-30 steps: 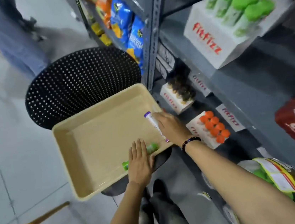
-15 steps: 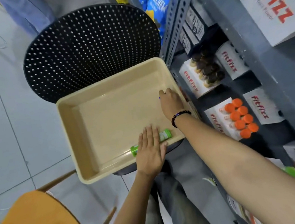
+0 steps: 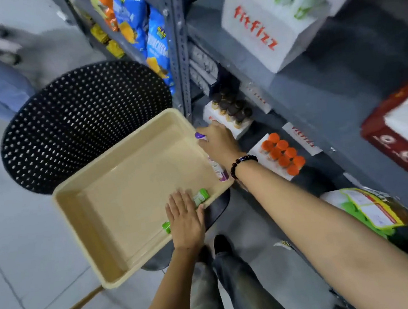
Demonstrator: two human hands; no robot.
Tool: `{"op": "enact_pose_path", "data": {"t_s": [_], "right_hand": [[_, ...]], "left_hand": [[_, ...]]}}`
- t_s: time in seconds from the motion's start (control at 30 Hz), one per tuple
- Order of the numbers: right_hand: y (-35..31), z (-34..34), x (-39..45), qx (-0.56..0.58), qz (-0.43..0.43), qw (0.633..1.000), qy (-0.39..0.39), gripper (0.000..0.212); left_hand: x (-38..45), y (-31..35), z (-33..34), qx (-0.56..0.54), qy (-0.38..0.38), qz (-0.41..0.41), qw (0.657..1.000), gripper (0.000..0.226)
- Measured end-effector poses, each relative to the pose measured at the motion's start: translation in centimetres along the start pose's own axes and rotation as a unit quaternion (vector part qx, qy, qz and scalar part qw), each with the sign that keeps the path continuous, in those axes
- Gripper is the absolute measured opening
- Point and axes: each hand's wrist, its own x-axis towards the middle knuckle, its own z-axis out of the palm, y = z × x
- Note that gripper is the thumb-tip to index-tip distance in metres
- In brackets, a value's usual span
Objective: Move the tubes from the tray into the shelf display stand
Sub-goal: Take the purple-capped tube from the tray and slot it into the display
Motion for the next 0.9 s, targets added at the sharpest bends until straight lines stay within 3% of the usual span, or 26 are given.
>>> {"op": "enact_pose_path", "data": {"t_s": [0.1,0.2,0.3,0.43,0.7,0.9], "right_hand": [[-0.6,-4.8,-2.0,0.034,0.013,0.996,0.076,0.014],[-0.8,-10.1,-5.1,0.058,0.031,0.985,0.161,0.016],[-0.7,-15.5,-8.6,0.075,0.057,0.966,0.241,0.021],[0.5,-21.8,-13.1,0.069,0.085,0.939,0.326,0.023],[5.6,-29.6,-18.5,0.107,0.146,0.903,0.390,0.027],[7.0,-33.0,-19.7,0.072,0.187,0.888,0.414,0.038]], "left_hand": [[-0.2,0.7,-1.2,0.008,0.002,0.021,1.000,0.084],[-0.1,3.5,-3.6,0.014,0.021,0.097,0.995,0.090],[0.3,8.0,-6.8,0.018,0.068,0.193,0.979,0.069],[1.2,14.8,-10.3,-0.004,0.144,0.299,0.943,0.062],[4.3,26.2,-12.0,0.013,0.113,0.409,0.906,0.057],[5.7,28.3,-11.2,0.092,0.072,0.406,0.906,0.062]]}}
